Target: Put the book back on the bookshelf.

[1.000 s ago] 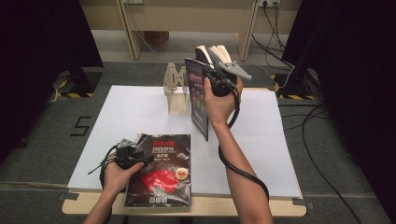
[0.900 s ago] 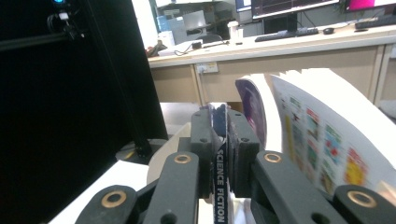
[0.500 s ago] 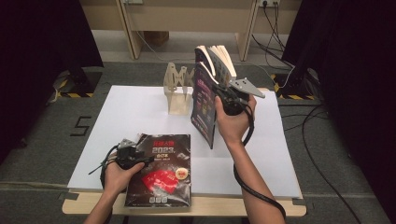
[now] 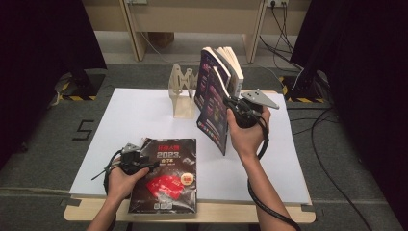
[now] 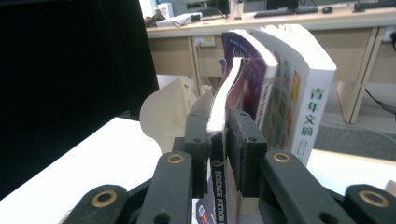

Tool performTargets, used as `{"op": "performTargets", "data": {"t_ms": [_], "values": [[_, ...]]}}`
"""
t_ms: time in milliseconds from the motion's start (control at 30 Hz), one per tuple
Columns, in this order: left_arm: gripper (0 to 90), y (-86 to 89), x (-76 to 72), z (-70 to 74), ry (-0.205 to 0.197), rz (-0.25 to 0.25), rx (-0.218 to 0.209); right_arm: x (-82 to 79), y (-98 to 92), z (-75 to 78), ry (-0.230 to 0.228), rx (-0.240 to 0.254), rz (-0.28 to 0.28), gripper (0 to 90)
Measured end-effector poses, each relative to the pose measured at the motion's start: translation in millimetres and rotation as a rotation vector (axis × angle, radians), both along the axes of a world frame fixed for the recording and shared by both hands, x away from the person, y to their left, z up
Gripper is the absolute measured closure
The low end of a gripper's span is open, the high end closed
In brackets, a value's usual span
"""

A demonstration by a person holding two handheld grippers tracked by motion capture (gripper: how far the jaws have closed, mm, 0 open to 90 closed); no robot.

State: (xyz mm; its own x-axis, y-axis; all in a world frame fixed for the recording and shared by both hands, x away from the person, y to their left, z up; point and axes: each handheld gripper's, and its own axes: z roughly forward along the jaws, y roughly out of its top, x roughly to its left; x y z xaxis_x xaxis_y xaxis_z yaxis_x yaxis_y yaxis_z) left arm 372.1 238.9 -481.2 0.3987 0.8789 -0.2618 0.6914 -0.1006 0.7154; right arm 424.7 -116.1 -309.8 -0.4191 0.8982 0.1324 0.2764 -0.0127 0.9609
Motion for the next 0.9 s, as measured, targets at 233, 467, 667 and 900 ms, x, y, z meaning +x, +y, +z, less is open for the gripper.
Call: {"op": "performTargets", "data": {"t_ms": [233,467,667,900], "values": [[43.6,-0.4,0.0,-0.1,-0.001,-0.001,-0.002,6.8,-3.2,-0.2,0.079,-0.009,-0.018,70.6],[43.7,-1.1,0.2,-0.6,0.0,-0.005,-0.001,17.2,0.0,-4.0,0.128,-0.035,-0.029,67.1],[43.7,-0.7,0.2,-0.3,-0.001,-0.003,-0.003,27.8,1.5,0.6,0.128,-0.032,-0.045,67.6],[43.7,-0.3,0.1,0.0,-0.004,-0.004,-0.002,31.7,1.9,1.0,0.143,-0.054,-0.063,77.5]]}}
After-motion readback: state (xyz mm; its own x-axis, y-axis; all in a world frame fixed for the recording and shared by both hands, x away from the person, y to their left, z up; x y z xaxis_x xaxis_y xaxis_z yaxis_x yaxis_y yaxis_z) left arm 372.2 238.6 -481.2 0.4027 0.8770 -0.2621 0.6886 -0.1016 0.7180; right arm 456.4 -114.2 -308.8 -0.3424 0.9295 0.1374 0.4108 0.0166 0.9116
